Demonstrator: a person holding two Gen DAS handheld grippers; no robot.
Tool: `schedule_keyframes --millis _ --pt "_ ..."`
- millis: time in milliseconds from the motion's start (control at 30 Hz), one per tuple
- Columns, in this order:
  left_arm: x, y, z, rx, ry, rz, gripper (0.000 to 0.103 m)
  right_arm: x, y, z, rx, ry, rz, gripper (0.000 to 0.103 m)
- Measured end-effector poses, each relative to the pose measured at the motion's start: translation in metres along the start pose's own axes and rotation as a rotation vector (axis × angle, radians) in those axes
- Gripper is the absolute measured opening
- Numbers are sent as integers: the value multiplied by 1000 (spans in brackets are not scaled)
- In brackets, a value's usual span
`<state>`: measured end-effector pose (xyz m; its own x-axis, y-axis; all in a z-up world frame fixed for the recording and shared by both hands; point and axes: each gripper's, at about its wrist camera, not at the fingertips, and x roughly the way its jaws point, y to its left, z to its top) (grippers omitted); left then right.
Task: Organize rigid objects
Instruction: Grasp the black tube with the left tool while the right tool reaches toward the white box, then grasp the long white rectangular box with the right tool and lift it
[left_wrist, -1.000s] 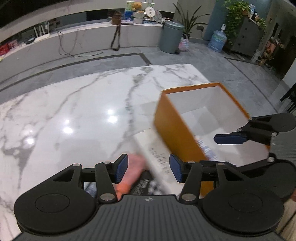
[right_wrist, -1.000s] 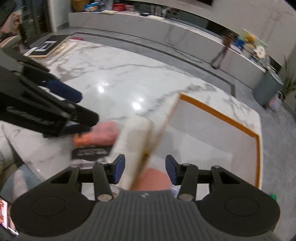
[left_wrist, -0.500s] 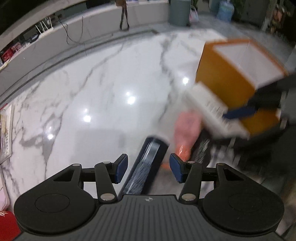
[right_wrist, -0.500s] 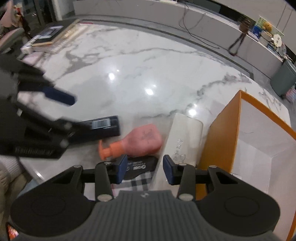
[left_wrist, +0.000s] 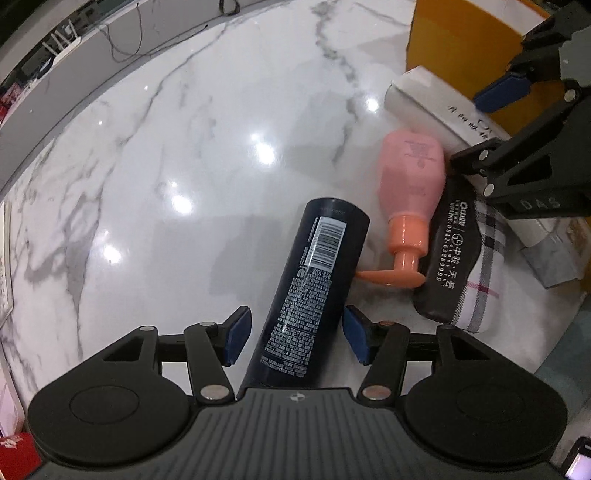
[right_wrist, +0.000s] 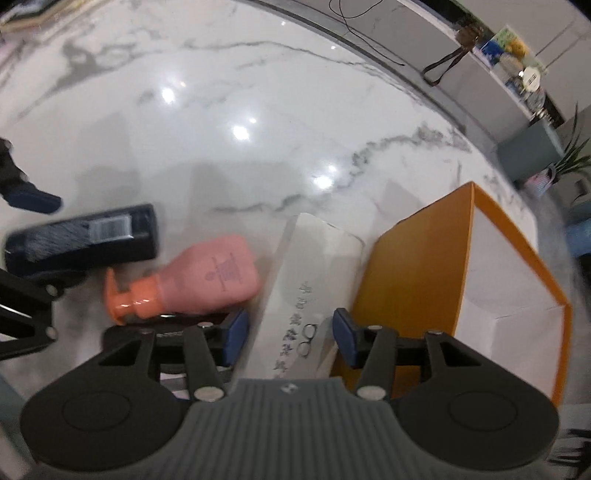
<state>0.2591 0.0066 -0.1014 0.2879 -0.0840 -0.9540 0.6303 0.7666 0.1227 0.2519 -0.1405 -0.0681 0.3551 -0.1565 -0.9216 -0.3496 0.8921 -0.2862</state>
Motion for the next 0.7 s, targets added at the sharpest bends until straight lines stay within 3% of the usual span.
schedule_keyframes --millis 200,400,433,467,533,633,700 --pt "2 -2 -1 -8 24 39 68 5 12 -4 -62 14 -68 58" --pt "0 0 -3 -73 61 30 55 -2 13 -10 -46 2 -56 52" --pt "0 2 -4 -99 70 30 54 -6 15 -11 -48 -10 -57 46" --pt "0 5 -5 -129 82 28 53 -10 17 -13 -53 -26 -53 26" --pt "1 13 -7 -196 109 23 51 -24 24 -12 -75 -67 -30 0" --pt "0 21 -11 -251 135 8 49 -24 31 -9 -42 2 62 0" --pt "1 23 -13 -263 143 3 48 -22 35 -11 -47 12 64 0"
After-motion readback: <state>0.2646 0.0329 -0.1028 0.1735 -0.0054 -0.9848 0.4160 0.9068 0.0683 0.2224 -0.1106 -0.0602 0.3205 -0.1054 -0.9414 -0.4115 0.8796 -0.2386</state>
